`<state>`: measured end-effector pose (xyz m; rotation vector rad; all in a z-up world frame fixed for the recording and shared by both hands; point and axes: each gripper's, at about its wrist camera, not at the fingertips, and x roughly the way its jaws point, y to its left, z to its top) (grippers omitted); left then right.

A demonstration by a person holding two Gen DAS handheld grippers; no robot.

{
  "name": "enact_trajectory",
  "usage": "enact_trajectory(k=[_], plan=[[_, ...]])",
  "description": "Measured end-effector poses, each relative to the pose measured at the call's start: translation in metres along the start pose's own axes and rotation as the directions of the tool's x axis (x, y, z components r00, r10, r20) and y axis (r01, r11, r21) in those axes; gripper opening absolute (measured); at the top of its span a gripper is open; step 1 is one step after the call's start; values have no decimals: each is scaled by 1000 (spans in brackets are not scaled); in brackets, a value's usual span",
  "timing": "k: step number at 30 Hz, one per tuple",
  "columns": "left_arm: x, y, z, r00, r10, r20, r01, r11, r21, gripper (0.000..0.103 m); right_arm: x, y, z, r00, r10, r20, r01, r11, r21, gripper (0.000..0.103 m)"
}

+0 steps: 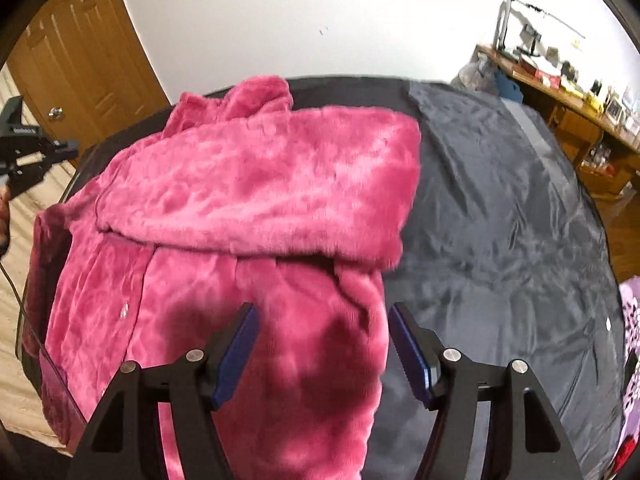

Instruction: Fold clothes

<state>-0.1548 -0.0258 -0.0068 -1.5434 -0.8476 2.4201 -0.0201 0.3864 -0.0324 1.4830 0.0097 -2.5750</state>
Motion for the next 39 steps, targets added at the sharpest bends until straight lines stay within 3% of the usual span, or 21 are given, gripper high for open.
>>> enact_trajectory(k=[4,10,15,23,28,34,39], plan=[[42,-11,-9,998,11,-62,-8,999,53,19,1,4,30,998,-7,60,9,1000,-23,69],[87,0,-12,983,162,-85,-155,984,90,20,44,9,58,1000,6,7,-6,999,-42,69],[100,19,-12,981,169,-94,-164,985,62,20,85,3,50,993,-58,-101,51,996,-75,69],[109,13,-11,977,207,-58,-199,972,122,20,101,1,51,986,-121,-114,105,985,-137,73],[108,13,-10,975,209,-72,-200,972,124,20,97,-1,55,984,-116,-134,98,986,-133,77],[85,-6,-23,979,179,-95,-163,974,159,44,61,8,48,989,-90,-120,80,993,-92,77],[65,-18,-51,979,149,-141,-119,972,202,55,32,23,15,988,-45,-145,31,995,-97,77]])
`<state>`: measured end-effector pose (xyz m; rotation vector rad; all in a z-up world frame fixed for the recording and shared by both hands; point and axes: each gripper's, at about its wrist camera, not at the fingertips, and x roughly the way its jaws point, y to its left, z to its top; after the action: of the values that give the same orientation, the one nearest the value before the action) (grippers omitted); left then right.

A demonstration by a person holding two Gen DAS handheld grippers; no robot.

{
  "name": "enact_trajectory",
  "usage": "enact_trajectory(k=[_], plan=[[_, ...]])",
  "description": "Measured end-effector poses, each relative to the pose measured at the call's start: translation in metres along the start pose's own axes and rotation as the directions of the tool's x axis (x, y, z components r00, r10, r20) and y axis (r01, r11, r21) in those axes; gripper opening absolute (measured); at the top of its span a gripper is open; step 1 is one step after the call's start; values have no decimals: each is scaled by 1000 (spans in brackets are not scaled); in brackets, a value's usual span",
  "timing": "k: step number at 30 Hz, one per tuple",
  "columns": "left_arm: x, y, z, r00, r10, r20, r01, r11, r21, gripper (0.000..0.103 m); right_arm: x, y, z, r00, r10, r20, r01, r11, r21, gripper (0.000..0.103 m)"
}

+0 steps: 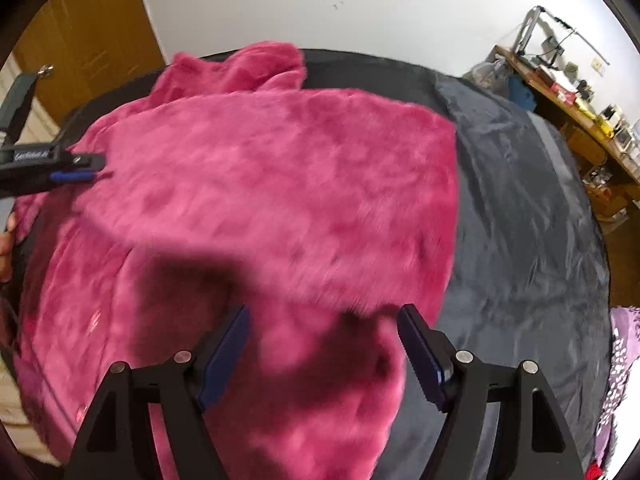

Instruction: Fold clothes

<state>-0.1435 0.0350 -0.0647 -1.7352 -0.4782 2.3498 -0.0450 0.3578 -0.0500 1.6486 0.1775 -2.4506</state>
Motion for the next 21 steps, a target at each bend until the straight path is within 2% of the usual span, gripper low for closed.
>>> enact_trajectory(k=[5,9,13,16,20,21], plan=[[-9,-9,-43,997,-25,-67,25,1000,1,58,-5,20,-49,997,45,-61,-48,998,-36,77],[-10,-16,-89,992,-8,-125,7,1000,-7,58,2,25,-79,993,59,-104,-66,996,-67,77],[-11,-21,-131,990,20,-142,-19,1000,10,58,-1,28,-104,993,54,-108,-64,994,-86,77],[-8,-27,-154,989,66,-129,-63,998,32,58,1,32,-122,993,33,-110,-47,991,-129,80],[-11,-33,-167,994,100,-52,-97,994,51,60,2,33,-132,998,27,-55,-35,988,-148,86],[-12,-34,-170,994,107,-34,-105,993,52,60,3,34,-133,999,25,-48,-32,988,-152,91]])
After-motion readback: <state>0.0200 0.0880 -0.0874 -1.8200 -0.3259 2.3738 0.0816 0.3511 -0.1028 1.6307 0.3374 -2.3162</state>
